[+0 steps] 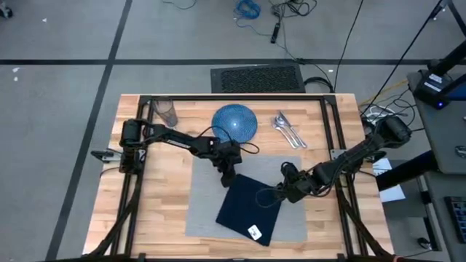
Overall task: Set table place
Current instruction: Fold the blue table napkin
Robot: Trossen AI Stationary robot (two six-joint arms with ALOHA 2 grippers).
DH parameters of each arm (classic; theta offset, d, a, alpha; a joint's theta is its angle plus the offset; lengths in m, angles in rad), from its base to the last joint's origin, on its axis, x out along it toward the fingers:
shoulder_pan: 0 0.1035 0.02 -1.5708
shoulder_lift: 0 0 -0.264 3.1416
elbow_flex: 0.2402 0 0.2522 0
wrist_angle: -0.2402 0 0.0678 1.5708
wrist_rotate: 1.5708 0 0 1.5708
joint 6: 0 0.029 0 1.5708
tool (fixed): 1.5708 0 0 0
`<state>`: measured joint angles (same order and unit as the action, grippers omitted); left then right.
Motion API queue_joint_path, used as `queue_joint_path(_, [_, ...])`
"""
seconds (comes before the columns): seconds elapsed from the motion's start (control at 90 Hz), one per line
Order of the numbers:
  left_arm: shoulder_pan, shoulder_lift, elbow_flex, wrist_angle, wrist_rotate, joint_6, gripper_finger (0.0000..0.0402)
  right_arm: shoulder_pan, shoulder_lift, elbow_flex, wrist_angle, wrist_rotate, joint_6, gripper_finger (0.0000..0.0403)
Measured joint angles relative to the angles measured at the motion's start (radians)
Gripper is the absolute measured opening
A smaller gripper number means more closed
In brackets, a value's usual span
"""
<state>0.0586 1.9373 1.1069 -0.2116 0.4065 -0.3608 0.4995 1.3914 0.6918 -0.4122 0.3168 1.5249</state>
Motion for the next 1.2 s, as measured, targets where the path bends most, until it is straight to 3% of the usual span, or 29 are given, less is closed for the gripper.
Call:
queue_joint_path(0.556, [0.011,-0.016,0.000,-0.016,0.010,-0.025,0.0004,0.000,0.000,0.000,-0.020,0.000,0.000,0.0167])
queue_joint_path(0.944, [0.014,-0.029,0.000,-0.008,0.006,-0.023,0.0087,0.000,0.000,0.000,-0.027,0.000,0.000,0.0167])
queue_joint_path(1.2, [0.015,-0.029,0.000,-0.007,-0.097,-0.015,0.0120,0.000,0.000,0.000,-0.027,0.000,0.000,0.0167])
